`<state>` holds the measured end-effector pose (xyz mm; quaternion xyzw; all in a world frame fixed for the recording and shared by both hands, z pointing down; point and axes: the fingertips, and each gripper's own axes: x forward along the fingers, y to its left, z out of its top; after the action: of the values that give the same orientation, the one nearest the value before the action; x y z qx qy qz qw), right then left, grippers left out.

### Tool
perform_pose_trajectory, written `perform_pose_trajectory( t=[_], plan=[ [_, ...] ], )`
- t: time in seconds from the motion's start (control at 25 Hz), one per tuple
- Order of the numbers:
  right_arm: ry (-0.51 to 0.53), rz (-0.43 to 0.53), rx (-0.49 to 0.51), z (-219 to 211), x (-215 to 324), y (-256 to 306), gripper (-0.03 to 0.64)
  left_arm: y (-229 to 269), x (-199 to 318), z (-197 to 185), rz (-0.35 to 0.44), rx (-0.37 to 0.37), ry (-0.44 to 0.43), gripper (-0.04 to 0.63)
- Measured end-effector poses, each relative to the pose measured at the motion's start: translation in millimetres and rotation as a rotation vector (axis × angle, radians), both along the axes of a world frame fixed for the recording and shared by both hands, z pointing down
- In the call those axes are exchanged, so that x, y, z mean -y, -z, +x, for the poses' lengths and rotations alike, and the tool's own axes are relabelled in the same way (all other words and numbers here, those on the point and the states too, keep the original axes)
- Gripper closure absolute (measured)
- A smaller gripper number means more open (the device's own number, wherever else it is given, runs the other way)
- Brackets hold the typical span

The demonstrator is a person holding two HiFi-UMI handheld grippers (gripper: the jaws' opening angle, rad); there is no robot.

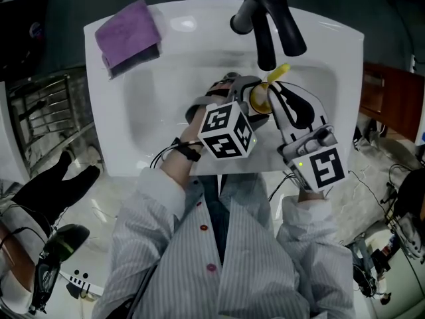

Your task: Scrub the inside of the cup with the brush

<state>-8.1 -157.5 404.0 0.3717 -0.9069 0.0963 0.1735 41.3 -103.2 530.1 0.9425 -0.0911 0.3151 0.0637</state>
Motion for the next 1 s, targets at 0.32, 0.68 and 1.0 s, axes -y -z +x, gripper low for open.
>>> perform_pose_trajectory(
  t=[0.32, 0.68, 1.0],
  plan=[
    [-0.080, -0.051, 0.092, 38, 5, 0, 0.560, 0, 1, 0, 0.005, -0.003, 0.000, 0.224],
    [-0.166, -0.091, 0.134, 51, -29, 2, 0.560, -4, 2, -1, 0.000, 0.006, -0.003, 0.224],
    [-0.179, -0.080, 0.107, 39, -34, 7, 0.560, -7, 3, -1, -0.014, 0.028, -0.003, 0.222]
  ],
)
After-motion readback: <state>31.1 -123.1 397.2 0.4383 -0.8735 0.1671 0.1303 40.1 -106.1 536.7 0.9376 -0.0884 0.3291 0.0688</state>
